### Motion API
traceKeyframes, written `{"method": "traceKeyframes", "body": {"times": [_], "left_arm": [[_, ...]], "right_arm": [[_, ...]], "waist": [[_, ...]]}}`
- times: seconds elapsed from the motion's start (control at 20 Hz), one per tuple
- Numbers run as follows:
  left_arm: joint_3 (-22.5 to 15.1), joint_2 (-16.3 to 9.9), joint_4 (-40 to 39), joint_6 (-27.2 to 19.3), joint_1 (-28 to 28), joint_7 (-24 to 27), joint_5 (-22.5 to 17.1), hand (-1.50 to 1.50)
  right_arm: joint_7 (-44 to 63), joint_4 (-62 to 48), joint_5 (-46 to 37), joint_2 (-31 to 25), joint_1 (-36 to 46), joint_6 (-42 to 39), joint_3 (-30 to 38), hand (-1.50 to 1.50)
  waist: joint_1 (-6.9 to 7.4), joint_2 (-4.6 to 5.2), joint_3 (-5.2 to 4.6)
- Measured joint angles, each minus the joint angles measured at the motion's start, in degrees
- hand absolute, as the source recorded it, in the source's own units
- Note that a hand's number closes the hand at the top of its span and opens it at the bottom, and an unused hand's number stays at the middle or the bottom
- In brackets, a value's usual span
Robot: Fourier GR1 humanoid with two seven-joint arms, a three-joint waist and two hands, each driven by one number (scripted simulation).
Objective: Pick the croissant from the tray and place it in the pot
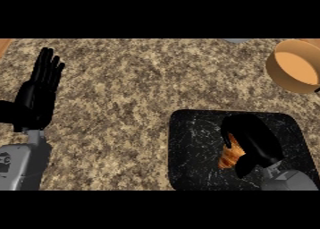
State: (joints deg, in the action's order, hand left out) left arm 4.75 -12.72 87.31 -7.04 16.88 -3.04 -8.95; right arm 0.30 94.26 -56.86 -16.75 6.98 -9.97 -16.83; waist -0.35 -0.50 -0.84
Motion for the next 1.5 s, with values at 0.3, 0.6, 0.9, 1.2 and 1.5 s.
{"method": "traceKeyframes", "body": {"times": [0.3,0.6,0.9,1.2,1.5], "left_arm": [[-1.9,0.8,-0.3,1.3,1.8,0.7,0.2,0.00],[-3.2,1.5,-0.6,1.8,3.3,0.5,0.4,0.00],[-3.7,2.1,-0.9,1.3,3.4,0.5,0.9,0.00],[-2.9,2.1,-1.2,0.3,3.8,-0.1,1.2,0.00],[-1.9,1.6,-0.1,0.3,1.8,-0.2,1.0,0.00]], "right_arm": [[19.2,-10.0,-5.1,9.6,16.8,-0.1,6.4,1.50],[36.9,-19.9,-12.4,13.5,33.6,3.7,13.6,1.50],[51.1,-29.6,-22.6,11.4,48.4,9.2,17.8,1.50],[57.1,-39.7,-30.7,7.2,59.0,15.0,20.5,1.50],[57.7,-48.3,-33.1,2.7,63.7,19.1,24.6,1.50]], "waist": [[4.80,1.83,0.44],[6.98,2.32,0.55],[6.80,2.18,0.61],[5.12,1.85,0.72],[3.19,1.27,0.78]]}}
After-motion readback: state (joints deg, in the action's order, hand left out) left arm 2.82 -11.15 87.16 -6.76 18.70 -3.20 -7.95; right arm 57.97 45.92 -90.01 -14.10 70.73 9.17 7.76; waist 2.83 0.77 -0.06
